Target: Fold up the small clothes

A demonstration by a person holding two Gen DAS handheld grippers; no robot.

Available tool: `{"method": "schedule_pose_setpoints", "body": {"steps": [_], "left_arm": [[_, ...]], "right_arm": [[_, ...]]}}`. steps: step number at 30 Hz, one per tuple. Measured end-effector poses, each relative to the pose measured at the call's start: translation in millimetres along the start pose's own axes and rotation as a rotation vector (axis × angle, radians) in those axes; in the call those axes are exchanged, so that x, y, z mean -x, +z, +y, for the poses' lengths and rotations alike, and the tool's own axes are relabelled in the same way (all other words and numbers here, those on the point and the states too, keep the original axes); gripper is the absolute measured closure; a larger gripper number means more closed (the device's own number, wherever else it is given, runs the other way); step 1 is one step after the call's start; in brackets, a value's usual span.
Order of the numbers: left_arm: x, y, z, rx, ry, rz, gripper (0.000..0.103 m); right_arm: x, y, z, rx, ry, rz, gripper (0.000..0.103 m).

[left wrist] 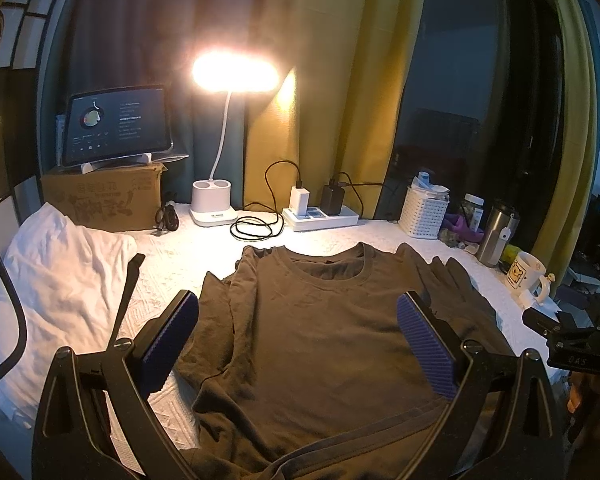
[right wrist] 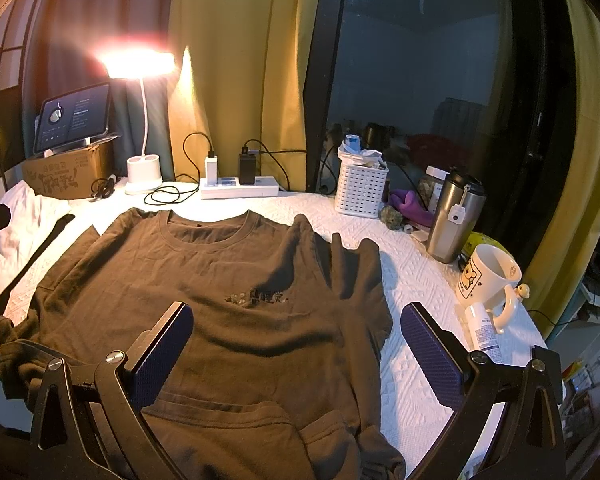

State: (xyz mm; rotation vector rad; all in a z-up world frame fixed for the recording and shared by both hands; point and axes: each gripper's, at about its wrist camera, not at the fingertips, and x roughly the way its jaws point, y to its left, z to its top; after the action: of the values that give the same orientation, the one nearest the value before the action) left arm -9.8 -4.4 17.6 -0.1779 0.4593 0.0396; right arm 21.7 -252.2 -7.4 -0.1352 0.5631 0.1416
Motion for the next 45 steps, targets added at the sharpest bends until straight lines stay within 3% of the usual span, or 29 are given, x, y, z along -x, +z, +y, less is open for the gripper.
{"method": "schedule_pose_setpoints", "body": {"steps": [25, 45], "left_arm": [[-15.5, 2.4, -4.1, -0.011, 0.003, 0.027, 0.005], [-89.1, 17.8, -27.0, -0.036, -0.009, 0.136, 0.005]], "right_arm": [[-18.4, -0.8, -6.8, -0.009, 0.007, 0.022, 0.0], [-87.4, 9.6, -40.6, -0.033, -0.004, 0.12, 0.0]]}}
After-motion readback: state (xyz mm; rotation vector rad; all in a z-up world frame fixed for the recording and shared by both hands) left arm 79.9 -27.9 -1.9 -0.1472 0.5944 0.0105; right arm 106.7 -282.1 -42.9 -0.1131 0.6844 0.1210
